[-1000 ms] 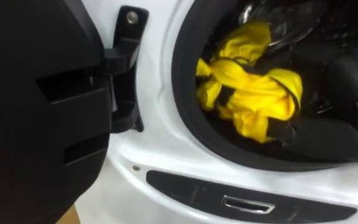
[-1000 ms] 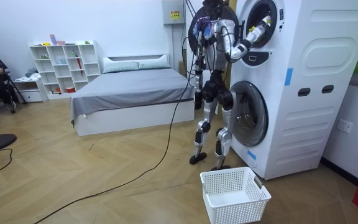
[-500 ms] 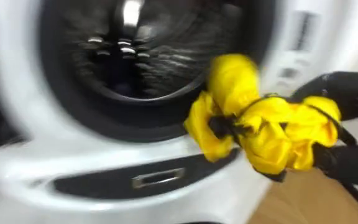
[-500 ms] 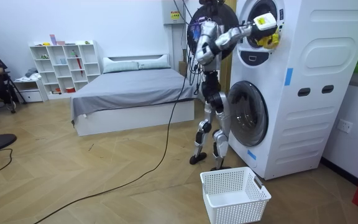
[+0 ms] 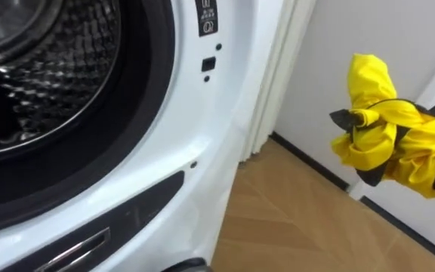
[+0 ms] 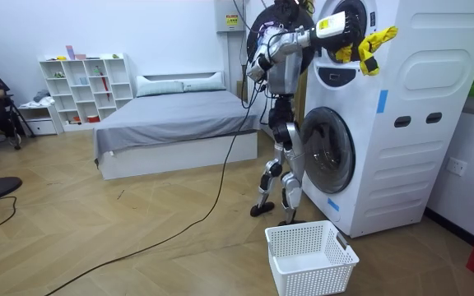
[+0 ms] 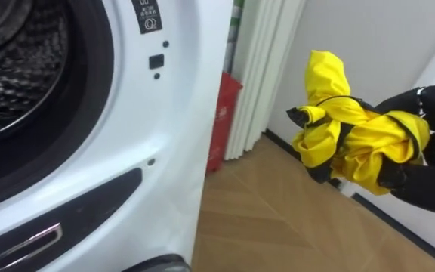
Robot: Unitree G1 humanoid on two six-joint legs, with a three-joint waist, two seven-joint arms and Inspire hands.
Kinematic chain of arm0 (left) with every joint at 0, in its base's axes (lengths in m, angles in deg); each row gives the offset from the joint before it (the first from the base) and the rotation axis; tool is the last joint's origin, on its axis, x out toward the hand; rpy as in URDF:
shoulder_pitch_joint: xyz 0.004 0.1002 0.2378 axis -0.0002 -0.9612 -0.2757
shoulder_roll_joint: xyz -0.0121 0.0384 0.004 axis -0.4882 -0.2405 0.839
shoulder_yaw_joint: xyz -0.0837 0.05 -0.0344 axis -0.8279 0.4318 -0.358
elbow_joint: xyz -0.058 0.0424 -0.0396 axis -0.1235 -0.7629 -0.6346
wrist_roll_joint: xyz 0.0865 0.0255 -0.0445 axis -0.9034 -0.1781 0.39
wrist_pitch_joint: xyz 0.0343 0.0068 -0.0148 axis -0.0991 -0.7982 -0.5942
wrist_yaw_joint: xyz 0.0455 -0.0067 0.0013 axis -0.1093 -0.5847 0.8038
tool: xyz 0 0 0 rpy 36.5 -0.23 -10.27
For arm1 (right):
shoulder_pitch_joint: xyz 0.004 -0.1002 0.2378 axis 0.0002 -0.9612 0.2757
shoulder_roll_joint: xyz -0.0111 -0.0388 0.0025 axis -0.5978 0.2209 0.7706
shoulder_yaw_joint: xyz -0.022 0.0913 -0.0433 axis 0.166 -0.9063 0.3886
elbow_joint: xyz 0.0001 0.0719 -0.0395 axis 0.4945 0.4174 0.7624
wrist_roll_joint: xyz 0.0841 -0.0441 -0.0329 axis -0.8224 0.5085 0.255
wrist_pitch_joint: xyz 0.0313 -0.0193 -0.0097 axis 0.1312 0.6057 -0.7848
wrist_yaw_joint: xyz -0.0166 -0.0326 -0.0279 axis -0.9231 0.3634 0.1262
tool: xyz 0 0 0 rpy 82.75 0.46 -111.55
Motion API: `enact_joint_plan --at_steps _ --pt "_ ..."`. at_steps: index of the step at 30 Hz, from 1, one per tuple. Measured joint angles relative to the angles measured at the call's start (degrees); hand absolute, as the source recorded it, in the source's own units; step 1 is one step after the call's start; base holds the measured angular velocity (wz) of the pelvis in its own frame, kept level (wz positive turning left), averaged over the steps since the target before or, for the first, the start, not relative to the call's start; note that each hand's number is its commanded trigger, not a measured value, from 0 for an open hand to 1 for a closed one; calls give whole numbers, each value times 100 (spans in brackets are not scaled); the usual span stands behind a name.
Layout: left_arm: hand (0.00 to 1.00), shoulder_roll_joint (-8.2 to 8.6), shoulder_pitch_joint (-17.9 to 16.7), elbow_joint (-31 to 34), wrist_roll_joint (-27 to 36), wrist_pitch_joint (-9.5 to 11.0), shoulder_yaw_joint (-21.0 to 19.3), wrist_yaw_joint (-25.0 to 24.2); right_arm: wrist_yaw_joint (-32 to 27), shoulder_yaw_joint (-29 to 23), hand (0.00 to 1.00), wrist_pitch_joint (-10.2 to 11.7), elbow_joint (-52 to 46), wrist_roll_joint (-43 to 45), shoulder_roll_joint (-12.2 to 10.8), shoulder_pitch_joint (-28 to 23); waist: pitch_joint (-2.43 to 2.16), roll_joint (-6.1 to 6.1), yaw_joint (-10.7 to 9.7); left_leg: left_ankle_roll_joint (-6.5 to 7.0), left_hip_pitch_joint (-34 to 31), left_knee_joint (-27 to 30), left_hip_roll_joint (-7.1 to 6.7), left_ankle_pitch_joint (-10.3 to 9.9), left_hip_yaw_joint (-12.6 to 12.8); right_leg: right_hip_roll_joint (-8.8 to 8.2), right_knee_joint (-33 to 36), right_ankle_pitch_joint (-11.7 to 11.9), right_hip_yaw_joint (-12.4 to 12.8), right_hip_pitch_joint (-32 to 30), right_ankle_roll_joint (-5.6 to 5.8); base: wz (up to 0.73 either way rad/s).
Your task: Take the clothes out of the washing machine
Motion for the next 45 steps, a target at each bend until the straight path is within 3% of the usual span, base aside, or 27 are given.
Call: enact_joint_plan --at_steps 4,8,13,18,20,23,24,26,29,31,33,35,36,41,45 --pt "0 -39 0 -16 9 -142 151 -27 -1 -8 100 -11 161 0 0 -48 6 6 -58 -7 37 13 18 -56 46 42 -22 5 -101 -12 -20 -18" --pt "0 -54 47 -66 -23 -248 239 -177 4 -7 100 -175 172 26 -1 -49 52 95 -52 -3 41 -3 -7 -98 134 67 -25 5 -99 -50 -20 -14" --pt "0 -101 140 -147 -112 -268 353 -322 301 25 100 -209 180 104 0 -103 48 131 6 18 -70 32 -7 -133 122 58 28 5 -139 -172 -20 -8" --pt "0 -111 392 -265 -81 -270 617 -380 502 306 100 -208 610 206 16 -62 42 203 182 64 -232 206 10 -204 111 -20 252 -41 -449 -411 -68 -3" --pt "0 -107 592 -272 25 -323 1000 -391 508 740 100 -248 858 569 20 55 53 297 207 132 -430 287 -45 -244 -22 -128 375 -87 -607 -612 -72 9" --pt "0 -81 779 -354 59 -345 1381 -395 621 1321 100 -289 1400 1238 18 308 61 463 303 188 -582 295 -107 -240 -105 -210 405 -88 -635 -745 -49 11" --pt "0 -79 818 -358 170 -341 1490 -393 628 1482 100 -319 1654 1421 18 355 31 502 330 218 -673 291 -144 -232 -200 -245 435 -99 -662 -830 -33 16" --pt "0 -77 873 -341 383 -327 1609 -380 630 1712 100 -331 2047 1681 19 460 54 608 454 264 -806 303 -197 -226 -260 -290 504 -114 -690 -977 -19 8" --pt "0 -102 904 -346 568 -272 1651 -379 619 2022 100 -322 2949 1962 19 588 47 728 552 317 -1059 400 -216 -238 -450 -337 576 -133 -765 -1194 -5 11" --pt "0 -113 904 -348 577 -210 1714 -370 603 2085 100 -321 3411 2062 18 594 45 776 598 350 -1204 394 -275 -221 -658 -401 599 -150 -872 -1296 -7 26" --pt "0 -113 904 -342 591 -217 1745 -360 529 2213 100 -321 3692 2242 16 677 42 791 642 380 -1338 416 -324 -203 -705 -431 644 -151 -883 -1436 -8 9" --pt "0 -110 973 -350 594 -227 1801 -354 424 2398 100 -289 3994 2498 2 864 53 832 667 451 -1563 509 -376 -214 -1068 -478 677 -149 -923 -1583 -8 12" --pt "0 -109 1005 -351 606 -223 1822 -352 395 2442 100 -287 4082 2575 0 904 58 848 669 464 -1604 518 -384 -218 -1134 -491 678 -147 -935 -1608 -4 23" --pt "0 -83 1076 -316 823 -197 1972 -306 154 2820 100 -213 4692 2852 -29 1118 54 1001 759 505 -1847 538 -407 -214 -1160 -549 767 -144 -984 -1879 7 4" --pt "0 -82 1101 -146 927 -198 2067 -198 -60 3061 100 -99 5119 2852 -34 1220 53 1029 754 557 -2093 619 -477 -181 -1204 -617 838 -148 -990 -2108 10 8"
